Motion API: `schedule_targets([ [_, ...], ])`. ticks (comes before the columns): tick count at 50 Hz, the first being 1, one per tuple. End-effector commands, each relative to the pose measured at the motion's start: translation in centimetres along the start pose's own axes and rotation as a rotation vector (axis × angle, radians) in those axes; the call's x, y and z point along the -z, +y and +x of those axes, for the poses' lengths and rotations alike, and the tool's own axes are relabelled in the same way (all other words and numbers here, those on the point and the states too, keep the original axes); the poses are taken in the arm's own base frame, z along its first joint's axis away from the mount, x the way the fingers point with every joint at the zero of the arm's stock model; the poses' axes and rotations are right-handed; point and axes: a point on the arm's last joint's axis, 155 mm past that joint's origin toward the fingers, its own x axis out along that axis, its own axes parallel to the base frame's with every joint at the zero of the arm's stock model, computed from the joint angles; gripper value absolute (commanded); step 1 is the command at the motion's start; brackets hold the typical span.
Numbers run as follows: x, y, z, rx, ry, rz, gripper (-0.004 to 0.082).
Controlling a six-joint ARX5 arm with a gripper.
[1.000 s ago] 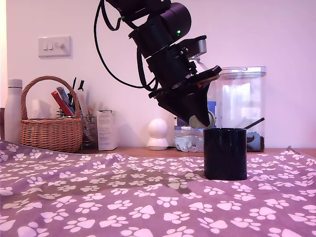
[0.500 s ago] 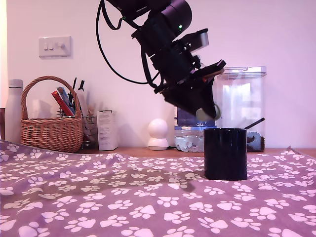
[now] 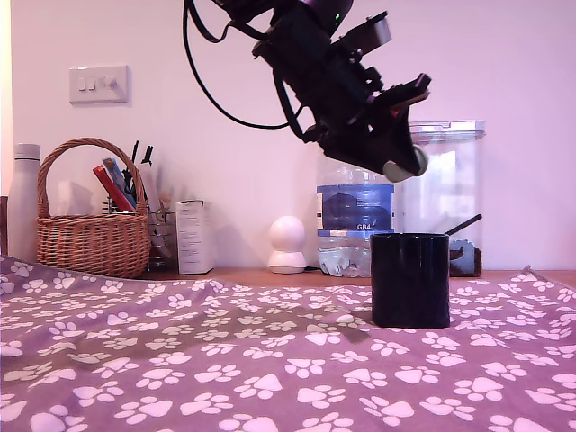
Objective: Pick up the coffee capsules from the table one by one and drop them inside the nearest coffee cup
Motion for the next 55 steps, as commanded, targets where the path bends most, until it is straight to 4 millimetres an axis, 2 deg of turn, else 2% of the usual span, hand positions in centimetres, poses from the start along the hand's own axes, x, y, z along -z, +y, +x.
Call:
schedule_targets([
  [1,1.0,-0.5,0.7,0.011,0.021,-0.001,0.0178],
  [9,1.1,-0.9,1.1,0.018,0.061,-0.004,0.0178],
  [20,1.4,-0.6,2.7,0.02,0.166,-0.005,0.0178],
  [36,4.3,0.1,4.0,0.0,0.316,-0.002,0.0178],
  [42,5.4,0.1,3.8,-0.002,0.357,-0.003,0.0178],
  [55,5.7,0.1,3.7,-0.002,0.37,-0.004,0.0178],
])
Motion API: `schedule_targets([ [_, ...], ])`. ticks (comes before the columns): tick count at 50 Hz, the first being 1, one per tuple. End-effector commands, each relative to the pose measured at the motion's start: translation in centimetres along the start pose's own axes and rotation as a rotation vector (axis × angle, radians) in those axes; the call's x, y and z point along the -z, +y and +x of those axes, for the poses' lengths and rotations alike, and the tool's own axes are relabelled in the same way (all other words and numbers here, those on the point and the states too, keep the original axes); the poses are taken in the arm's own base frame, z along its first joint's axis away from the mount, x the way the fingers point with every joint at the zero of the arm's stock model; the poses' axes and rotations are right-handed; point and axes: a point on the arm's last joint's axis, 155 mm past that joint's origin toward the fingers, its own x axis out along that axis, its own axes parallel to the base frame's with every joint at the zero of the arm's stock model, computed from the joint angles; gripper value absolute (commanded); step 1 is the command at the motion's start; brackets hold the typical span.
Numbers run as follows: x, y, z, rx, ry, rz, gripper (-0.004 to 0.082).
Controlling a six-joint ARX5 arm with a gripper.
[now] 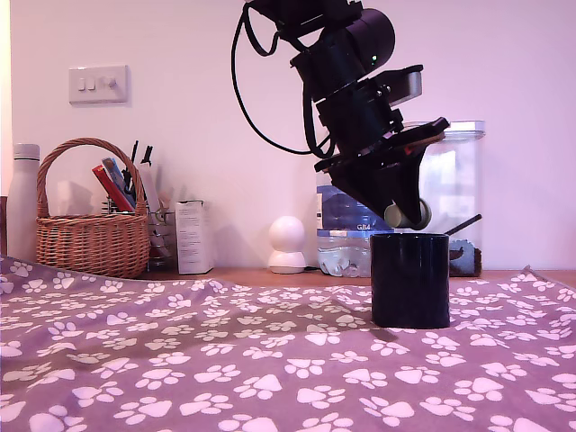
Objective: Pick up the coffee capsules from the table one by one and drop them inside the nearest coffee cup
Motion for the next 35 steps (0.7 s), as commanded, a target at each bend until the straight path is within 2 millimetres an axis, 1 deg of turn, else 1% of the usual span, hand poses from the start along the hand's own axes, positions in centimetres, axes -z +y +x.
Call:
schedule_targets([
  [1,0.5,-0.3,1.1,0.007,0.018,0.007,0.0178],
  [6,0.5,-0.2,1.1,0.006,0.016,0.01,0.0183],
  [8,0.5,-0.3,1.1,0.007,0.016,0.01,0.0193],
  [9,0.5,-0.3,1.1,0.007,0.017,0.023,0.0211],
  [11,0.5,-0.2,1.1,0.006,0.017,0.028,0.0262],
  [13,0.5,-0.2,1.1,0.007,0.015,0.028,0.0346],
  [17,0.3,0.0,1.1,0.003,0.009,0.025,0.0546],
  [19,0.2,0.1,1.1,0.002,0.005,0.022,0.0603],
  [20,0.2,0.1,1.1,0.002,0.003,0.023,0.0615],
  [25,-0.2,0.3,1.1,-0.001,-0.015,0.025,0.0612],
  [28,-0.8,0.3,1.0,0.005,-0.036,0.027,0.0581],
  [31,-1.4,0.1,1.0,0.02,-0.065,0.034,0.0525],
  [35,-2.4,0.1,0.9,0.022,-0.101,0.041,0.0418],
])
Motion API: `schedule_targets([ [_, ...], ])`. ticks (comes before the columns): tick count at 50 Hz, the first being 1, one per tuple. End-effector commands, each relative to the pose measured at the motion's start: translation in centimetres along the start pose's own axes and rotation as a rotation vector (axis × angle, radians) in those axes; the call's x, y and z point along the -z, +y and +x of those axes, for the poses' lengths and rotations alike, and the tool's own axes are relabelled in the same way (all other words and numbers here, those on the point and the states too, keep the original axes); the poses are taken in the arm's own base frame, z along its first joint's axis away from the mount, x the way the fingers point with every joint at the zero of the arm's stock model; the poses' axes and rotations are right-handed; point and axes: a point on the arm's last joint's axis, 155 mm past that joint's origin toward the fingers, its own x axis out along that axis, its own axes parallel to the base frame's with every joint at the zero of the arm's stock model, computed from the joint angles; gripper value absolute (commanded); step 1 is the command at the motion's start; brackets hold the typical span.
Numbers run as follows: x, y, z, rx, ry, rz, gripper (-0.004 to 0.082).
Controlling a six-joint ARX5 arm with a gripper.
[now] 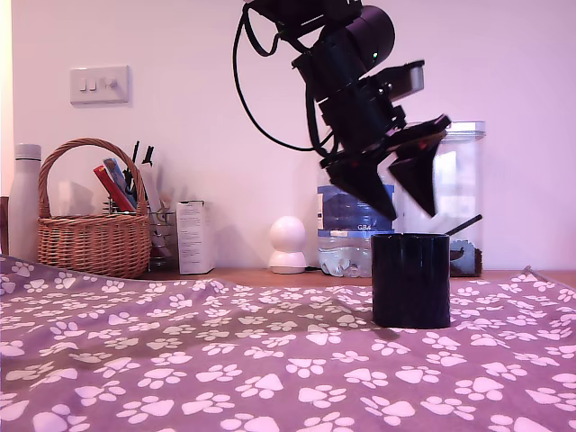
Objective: Pick up the coffee capsules from the table one by one and drop them inside the nearest coffee cup
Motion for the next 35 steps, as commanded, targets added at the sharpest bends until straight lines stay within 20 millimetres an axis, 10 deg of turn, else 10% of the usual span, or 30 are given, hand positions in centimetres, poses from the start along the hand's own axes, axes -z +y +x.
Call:
schedule_targets([
  [1,-0.1,0.3,0.9,0.003,-0.014,0.004,0.0385],
  [17,-5.3,1.7,-2.5,-0.021,-0.207,0.023,0.0031],
  [35,-11.1,2.8,-8.4,-0.048,-0.437,0.037,-0.0013],
])
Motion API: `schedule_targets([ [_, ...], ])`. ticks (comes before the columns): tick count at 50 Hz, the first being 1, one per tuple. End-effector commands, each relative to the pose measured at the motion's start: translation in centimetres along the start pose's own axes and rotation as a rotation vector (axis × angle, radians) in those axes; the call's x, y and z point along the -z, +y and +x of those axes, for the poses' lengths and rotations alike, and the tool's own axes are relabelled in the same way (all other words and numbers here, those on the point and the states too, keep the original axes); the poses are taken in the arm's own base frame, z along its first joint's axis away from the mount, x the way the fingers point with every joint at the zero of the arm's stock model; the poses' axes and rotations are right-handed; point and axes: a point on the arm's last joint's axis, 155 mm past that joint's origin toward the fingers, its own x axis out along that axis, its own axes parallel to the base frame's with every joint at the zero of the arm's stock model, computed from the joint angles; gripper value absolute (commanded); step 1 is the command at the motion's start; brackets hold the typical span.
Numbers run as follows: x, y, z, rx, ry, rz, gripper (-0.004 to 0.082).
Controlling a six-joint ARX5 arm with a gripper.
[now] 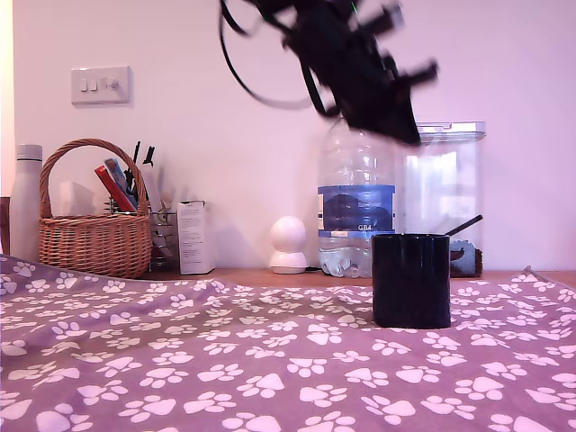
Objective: Pick up the coffee capsules from the table one by one and drop them inside the nearest coffee cup
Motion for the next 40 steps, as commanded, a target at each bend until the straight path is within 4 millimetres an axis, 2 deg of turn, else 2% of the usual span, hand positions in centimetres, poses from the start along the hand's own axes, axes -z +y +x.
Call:
schedule_targets([
  [1,-2.9,-0.2,-1.9,-0.001,-0.074,0.009,-0.0013],
  [13,-5.5,-0.7,-3.3,0.016,-0.162,0.012,-0.0013],
  [18,-5.7,-0.9,-3.8,0.014,-0.195,0.015,-0.0014],
  [24,-5.5,-1.3,-5.5,0.009,-0.248,0.011,-0.0014],
  [32,-3.7,-1.3,-8.2,-0.013,-0.315,-0.004,-0.0017],
  [40,-0.1,-0.9,-10.5,-0.039,-0.319,-0.016,-0.0017],
])
